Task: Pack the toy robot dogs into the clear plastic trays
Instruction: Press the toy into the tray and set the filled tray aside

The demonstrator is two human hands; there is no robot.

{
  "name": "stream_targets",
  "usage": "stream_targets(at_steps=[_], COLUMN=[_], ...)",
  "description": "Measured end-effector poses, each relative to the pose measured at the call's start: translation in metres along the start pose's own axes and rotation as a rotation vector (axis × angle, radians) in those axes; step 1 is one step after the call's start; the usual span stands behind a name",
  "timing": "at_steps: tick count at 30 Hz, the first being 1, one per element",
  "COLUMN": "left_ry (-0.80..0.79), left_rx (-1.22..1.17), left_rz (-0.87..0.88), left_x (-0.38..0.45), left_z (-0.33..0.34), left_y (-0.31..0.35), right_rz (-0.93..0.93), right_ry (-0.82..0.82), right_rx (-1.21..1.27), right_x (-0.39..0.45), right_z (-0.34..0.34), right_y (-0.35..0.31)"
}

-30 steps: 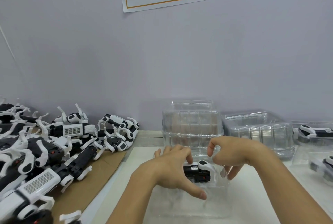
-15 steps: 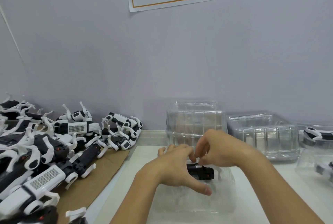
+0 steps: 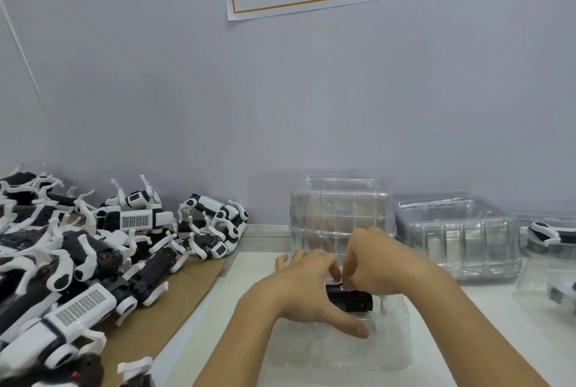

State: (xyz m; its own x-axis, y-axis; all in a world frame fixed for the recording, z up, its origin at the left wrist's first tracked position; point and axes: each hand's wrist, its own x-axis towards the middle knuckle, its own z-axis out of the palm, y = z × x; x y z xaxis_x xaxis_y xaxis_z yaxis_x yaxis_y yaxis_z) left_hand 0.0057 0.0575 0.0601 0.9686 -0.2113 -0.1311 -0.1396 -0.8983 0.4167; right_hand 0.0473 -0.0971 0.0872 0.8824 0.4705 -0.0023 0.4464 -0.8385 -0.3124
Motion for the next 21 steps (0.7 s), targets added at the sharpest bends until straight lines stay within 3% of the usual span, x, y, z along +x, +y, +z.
stream_targets(at_steps=[6,9,21], left_ry=[0.023,0.068,0.397], left_rx=[0.02,0.043,0.058], left_rz=[-0.01,0.0,0.221], left_x=[-0.005,-0.009,-0.021], left_z=[-0.007,-0.014,-0.036], left_y=[-0.001,0.003,0.025], right_rz=[-0.052,-0.081,-0.228], right_ry=[0.131,0.206,0.566], right_rx=[0.268,0.279,0.519], right_x=[-0.002,-0.002,-0.015], right_z=[-0.015,-0.021,-0.046], right_y=[0.015,0.022,0.024])
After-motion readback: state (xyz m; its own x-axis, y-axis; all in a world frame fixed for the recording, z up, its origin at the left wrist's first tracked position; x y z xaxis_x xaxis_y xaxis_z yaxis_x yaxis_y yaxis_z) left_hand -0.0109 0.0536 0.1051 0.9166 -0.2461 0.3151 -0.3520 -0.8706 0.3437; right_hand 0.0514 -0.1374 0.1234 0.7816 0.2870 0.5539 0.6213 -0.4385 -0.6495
